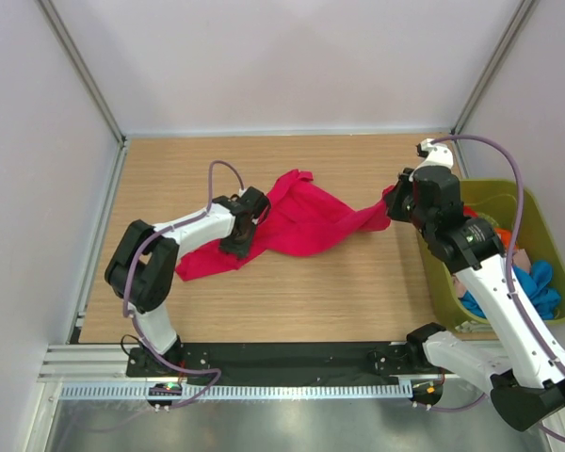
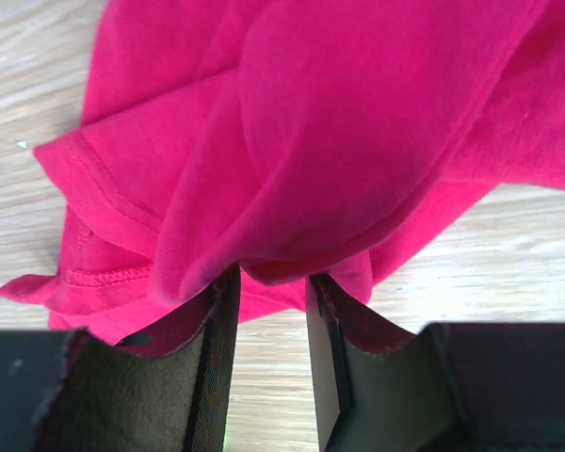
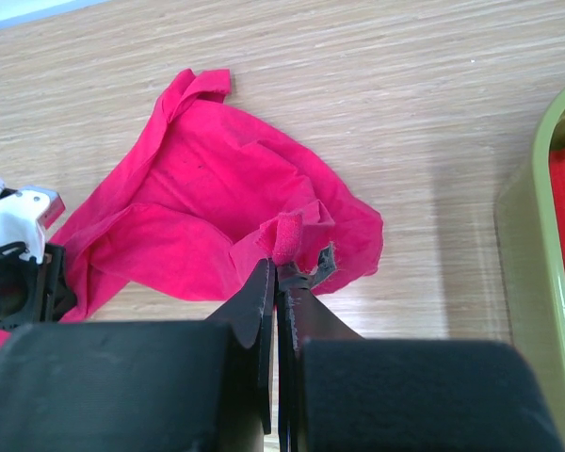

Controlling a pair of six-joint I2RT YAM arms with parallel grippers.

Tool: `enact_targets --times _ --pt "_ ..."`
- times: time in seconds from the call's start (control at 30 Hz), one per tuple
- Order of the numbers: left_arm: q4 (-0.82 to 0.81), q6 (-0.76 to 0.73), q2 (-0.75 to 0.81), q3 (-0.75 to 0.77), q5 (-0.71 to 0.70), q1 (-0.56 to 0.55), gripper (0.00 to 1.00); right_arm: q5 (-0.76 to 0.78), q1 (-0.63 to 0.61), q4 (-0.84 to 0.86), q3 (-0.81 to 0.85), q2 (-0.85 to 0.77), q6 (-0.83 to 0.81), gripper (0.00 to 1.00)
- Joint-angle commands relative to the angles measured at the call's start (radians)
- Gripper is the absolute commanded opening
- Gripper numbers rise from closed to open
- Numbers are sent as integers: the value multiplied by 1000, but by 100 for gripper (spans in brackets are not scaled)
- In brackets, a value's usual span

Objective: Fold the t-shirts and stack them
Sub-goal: Flatten the tshirt out

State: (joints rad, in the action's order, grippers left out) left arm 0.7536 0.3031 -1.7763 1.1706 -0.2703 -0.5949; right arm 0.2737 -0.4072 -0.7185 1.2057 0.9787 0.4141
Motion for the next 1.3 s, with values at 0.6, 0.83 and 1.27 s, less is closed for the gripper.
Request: enact_targets --times 0.6,0.83,1.27 --pt "30 -22 -61 84 -76 7 17 -18 2 59 -25 -18 -18 1" --pt "130 11 43 141 -133 6 0 40 2 50 -31 -18 -8 1" --pt "502 -86 346 628 -840 6 0 337 4 122 384 31 -149 1"
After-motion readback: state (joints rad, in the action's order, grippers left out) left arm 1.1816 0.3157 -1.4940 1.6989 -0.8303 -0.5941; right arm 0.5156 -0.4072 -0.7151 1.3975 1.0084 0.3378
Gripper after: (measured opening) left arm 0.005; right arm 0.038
